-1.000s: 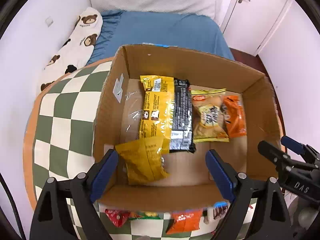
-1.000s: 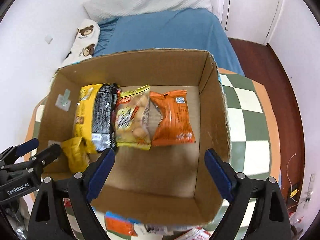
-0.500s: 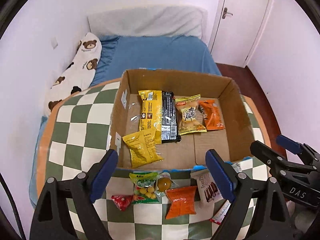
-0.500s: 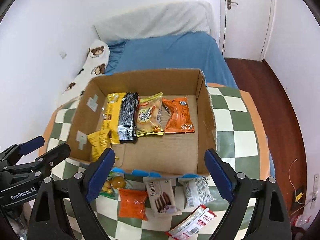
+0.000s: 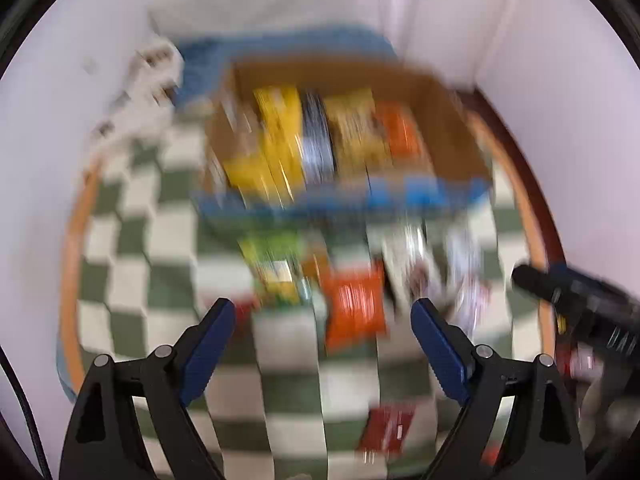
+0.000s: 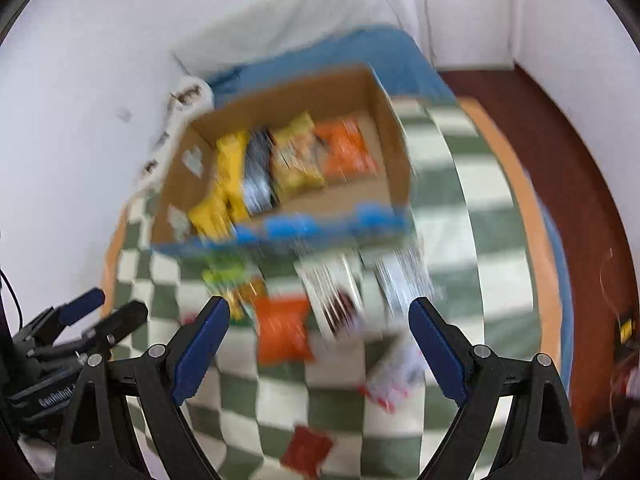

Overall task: Organize snacks
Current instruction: 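Grasp red sauce packet with left tool while right tool grasps white-red spicy strip pack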

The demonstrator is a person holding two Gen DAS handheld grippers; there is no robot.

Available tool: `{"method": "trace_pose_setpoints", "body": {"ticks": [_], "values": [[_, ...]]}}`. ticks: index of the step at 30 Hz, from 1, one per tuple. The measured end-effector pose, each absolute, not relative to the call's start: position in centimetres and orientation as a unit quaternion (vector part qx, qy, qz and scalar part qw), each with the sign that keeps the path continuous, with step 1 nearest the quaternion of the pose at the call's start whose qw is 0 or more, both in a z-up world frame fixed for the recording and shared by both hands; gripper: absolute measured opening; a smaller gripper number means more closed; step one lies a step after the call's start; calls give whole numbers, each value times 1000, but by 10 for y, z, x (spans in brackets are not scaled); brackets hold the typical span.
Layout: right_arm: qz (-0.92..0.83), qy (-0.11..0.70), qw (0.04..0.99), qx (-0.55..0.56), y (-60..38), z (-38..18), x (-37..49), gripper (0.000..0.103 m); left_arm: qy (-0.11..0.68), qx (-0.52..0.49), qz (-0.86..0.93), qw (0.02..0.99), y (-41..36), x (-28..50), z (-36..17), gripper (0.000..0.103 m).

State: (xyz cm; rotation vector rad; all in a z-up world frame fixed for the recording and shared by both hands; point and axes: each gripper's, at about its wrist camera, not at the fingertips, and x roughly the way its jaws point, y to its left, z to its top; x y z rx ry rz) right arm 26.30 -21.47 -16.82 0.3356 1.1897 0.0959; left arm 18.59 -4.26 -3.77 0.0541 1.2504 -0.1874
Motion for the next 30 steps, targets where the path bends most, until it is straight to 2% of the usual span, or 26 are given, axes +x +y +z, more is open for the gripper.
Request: {"method": "trace_pose_setpoints", "body": {"ticks": [6, 13, 14, 15, 16, 17, 25, 26, 27, 30], "values": [[0, 634, 744, 210, -253, -244, 208, 93, 726, 49, -181, 662, -84, 133, -160, 88], [-35, 656, 711, 252, -287, -284, 184, 93, 800, 9, -217, 559, -118, 118, -243, 87], [-36, 657, 709, 255, -288, -287, 186, 93, 805, 8, -212, 555, -121, 117, -252, 79], [-37, 657, 707, 259, -289, -291, 186, 93, 805, 13, -207, 555, -122, 116, -255, 72], [-38, 659, 704, 261, -290, -294, 187, 93, 803, 22, -199, 561, -123, 116, -257, 57], [-37, 661, 702, 263, -289, -298, 190, 93, 800, 22, -195, 567, -122, 117, -256, 54], [-45, 671, 694, 258, -271, -341, 231, 92, 755, 24, -117, 645, -88, 149, -229, 54], [-47, 674, 691, 258, -268, -349, 237, 86, 751, 22, -105, 652, -82, 154, -228, 54], [-50, 678, 686, 258, -265, -359, 244, 76, 751, 17, -98, 653, -77, 158, -228, 54], [-65, 691, 678, 244, -257, -378, 255, 68, 752, -8, -83, 653, -65, 164, -230, 54]]}}
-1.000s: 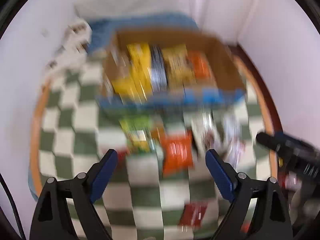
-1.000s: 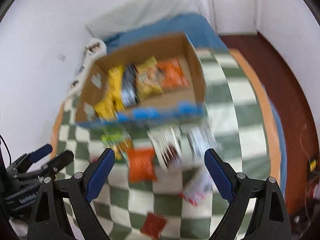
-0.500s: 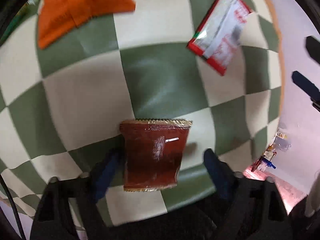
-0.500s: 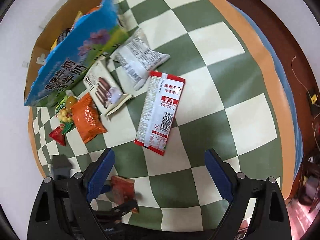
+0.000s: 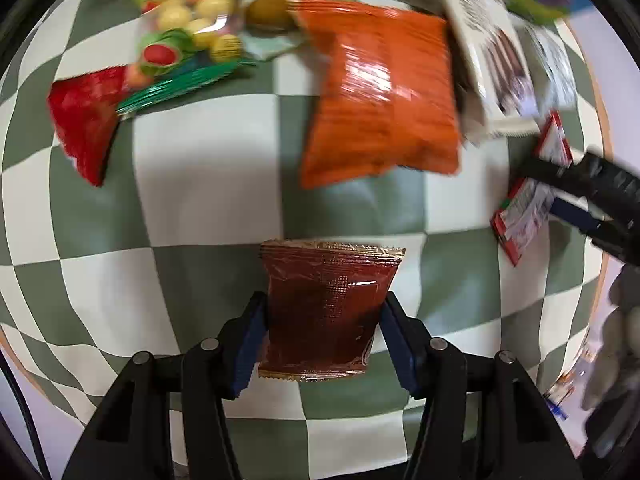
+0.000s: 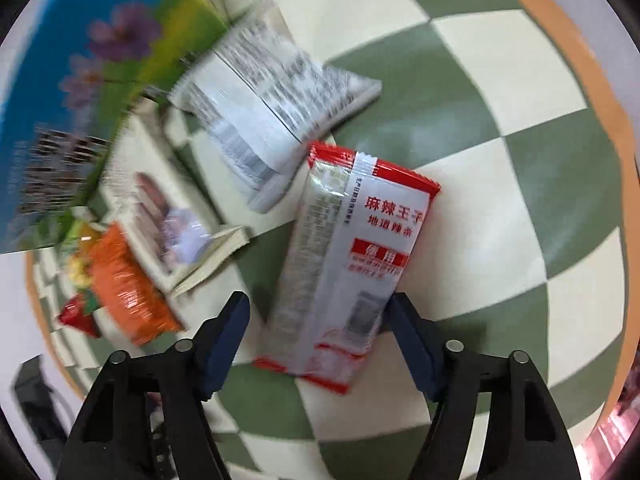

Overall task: Organize snacks
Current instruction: 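Grasp red sauce packet with left tool while right tool grasps white-red spicy strip pack, then carry both packets into the cardboard box and open both tools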

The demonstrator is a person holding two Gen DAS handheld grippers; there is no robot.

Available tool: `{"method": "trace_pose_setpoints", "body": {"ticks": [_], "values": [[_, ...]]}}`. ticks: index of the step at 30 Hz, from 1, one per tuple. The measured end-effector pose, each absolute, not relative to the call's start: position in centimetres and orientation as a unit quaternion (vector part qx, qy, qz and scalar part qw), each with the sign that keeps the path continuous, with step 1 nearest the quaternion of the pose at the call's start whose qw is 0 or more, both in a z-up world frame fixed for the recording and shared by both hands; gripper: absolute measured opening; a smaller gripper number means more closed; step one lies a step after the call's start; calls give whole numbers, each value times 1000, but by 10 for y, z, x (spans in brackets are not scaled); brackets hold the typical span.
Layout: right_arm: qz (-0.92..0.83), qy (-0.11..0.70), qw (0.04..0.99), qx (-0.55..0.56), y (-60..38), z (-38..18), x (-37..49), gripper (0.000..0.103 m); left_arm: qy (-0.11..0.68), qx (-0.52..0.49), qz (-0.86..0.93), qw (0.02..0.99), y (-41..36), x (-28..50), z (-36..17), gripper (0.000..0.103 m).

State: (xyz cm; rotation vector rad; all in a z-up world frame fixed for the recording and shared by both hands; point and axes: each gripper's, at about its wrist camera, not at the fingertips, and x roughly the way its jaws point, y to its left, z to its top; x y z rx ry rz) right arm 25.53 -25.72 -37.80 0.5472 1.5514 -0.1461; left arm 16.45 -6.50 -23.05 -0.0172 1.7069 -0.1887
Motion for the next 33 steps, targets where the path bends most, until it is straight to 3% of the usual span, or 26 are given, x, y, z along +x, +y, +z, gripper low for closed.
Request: {"method": "trace_pose_setpoints", "body": {"ticks": [5, 13, 18, 24, 28, 31, 33], "values": [[-43, 697, 696, 163, -237, -380, 253, 61, 766, -69, -64, 636, -51, 163, -244, 55], [79, 748, 658, 21, -198, -384, 211, 61, 777, -97, -70, 618, -51, 144, -256, 66], [76, 764, 633, 98, -216, -385, 210, 74, 778, -95, -59, 618, -53, 141, -265, 69], [10, 739, 642, 203, -254, -395, 215, 75, 781, -88, -48, 616, -50, 154, -268, 71], [1, 735, 654, 181, -248, -400, 215, 76, 780, -86, -41, 618, -55, 155, -267, 71], [-1, 732, 664, 154, -224, -401, 207, 73, 774, -69, -39, 628, -60, 157, -261, 69], [-2, 731, 669, 136, -219, -401, 204, 59, 768, -52, -39, 638, -63, 155, -257, 56]]}}
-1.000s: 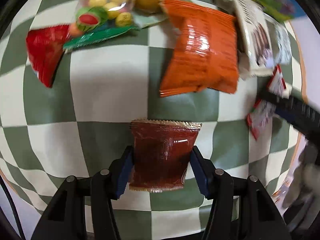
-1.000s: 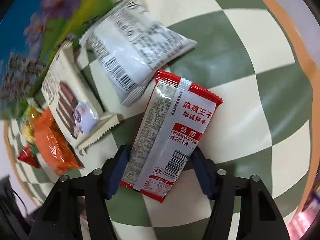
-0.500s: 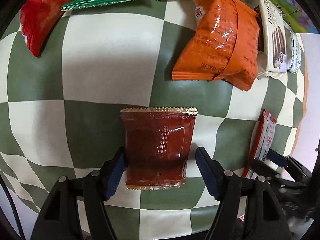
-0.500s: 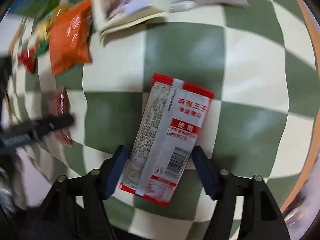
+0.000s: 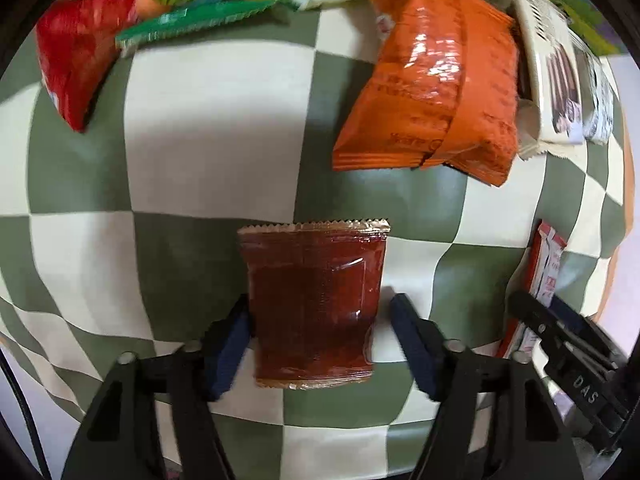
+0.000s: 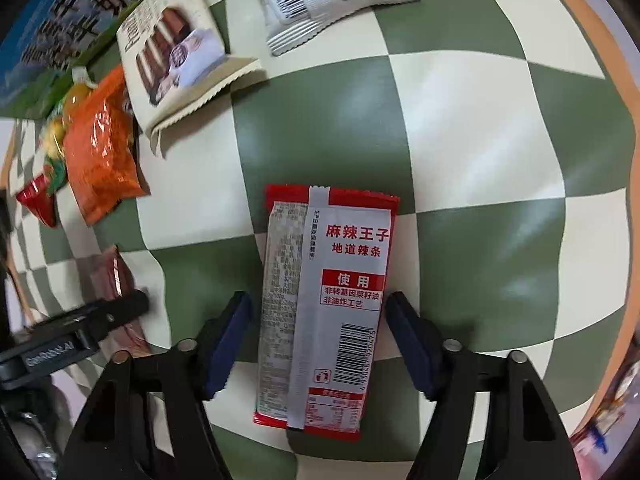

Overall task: Organize snacks
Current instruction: 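Carry both packets into the cardboard box and open both tools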

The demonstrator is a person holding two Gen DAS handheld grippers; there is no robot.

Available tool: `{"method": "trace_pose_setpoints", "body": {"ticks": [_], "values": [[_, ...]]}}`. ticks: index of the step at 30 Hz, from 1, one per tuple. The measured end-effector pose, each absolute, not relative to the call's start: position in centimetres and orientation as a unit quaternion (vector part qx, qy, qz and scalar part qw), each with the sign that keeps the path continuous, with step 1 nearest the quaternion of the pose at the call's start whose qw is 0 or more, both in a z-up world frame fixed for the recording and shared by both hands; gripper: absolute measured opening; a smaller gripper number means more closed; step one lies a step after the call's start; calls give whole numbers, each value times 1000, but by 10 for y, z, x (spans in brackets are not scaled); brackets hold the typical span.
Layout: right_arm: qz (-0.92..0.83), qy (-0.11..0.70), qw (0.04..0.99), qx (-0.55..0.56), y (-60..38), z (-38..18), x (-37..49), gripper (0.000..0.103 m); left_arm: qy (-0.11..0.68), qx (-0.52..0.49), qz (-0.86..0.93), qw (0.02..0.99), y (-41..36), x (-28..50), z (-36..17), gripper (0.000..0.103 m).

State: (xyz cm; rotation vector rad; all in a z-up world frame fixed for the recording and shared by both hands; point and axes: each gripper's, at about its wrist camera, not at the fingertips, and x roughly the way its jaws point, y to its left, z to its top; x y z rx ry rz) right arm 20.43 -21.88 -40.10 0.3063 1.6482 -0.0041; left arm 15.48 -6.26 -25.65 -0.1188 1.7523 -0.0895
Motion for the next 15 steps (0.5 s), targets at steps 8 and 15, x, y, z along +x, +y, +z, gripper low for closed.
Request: {"method": "trace_pose_setpoints", "body": {"ticks": [8, 15], "values": [[28, 720, 684, 117, -181, -384, 189, 49, 752, -58, -65, 654, -65, 149, -229, 54], [78, 679, 715, 144, -164, -326, 204, 48, 695, -54, -112, 708, -73, 162, -140, 54]]}}
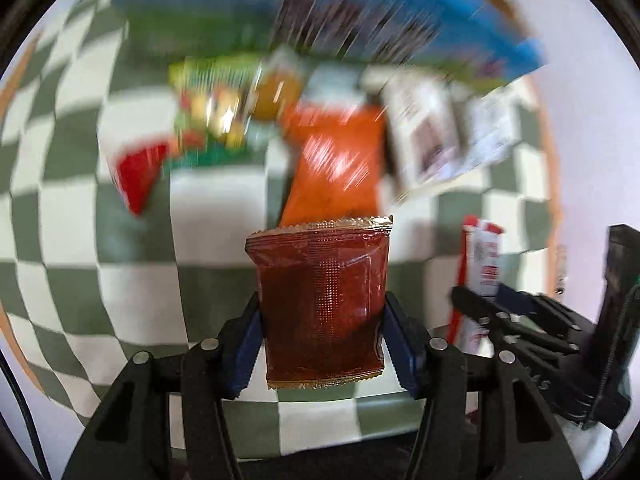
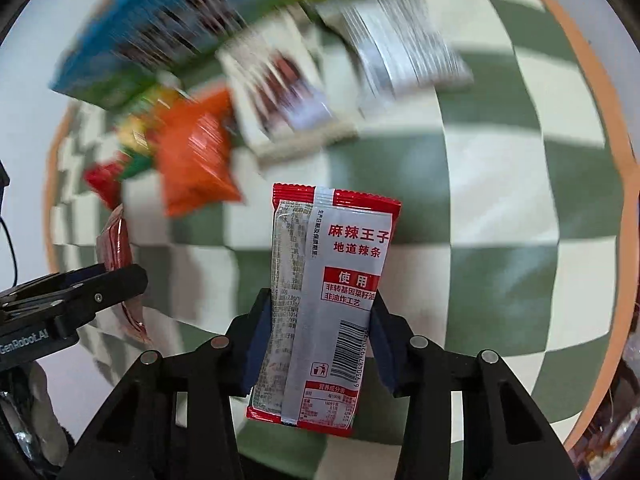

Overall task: Organize snacks
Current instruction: 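Carry both packets into the cardboard box and open both tools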

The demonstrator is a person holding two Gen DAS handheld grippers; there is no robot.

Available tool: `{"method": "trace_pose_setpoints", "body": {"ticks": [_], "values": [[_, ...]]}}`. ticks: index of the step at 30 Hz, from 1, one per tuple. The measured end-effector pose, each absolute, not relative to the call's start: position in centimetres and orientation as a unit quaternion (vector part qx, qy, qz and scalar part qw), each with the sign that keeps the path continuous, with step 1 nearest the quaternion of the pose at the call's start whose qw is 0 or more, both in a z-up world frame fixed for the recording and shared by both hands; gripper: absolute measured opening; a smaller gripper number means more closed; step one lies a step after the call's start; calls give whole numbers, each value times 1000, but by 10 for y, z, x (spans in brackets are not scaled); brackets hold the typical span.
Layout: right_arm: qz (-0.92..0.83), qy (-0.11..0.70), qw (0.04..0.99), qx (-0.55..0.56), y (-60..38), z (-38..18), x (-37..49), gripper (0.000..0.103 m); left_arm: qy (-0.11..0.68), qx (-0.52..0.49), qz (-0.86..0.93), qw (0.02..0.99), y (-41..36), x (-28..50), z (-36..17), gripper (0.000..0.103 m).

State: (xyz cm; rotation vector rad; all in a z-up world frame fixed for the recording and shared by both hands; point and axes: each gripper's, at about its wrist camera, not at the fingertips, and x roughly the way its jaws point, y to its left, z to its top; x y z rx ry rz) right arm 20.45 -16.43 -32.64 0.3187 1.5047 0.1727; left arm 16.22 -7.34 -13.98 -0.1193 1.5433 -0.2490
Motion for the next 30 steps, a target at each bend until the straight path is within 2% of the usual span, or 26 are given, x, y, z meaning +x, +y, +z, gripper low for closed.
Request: {"method": "trace_pose_setpoints", "body": {"ticks": [2, 7, 13, 19, 22, 30], "values": [[96, 659, 729, 157, -162, -296, 216, 48, 667, -55, -131, 731, -78, 174, -100, 54], [130, 594, 776, 165, -172, -216, 270, 48, 614, -60, -158, 771, -82, 222, -40, 54], [132, 537, 821, 138, -196, -150, 331, 48, 589, -57, -152, 792, -88, 298, -10, 54], [113, 550, 819, 116, -197, -161, 403, 48, 631, -67, -137, 761, -85, 367, -41, 54], [98, 560, 816, 99, -199, -179, 435, 48, 669, -75, -126, 729, -86, 396, -76, 54], [87, 598, 793, 71, -192, -230, 477, 48, 713, -57, -99, 692, -91, 419, -131, 54]]}}
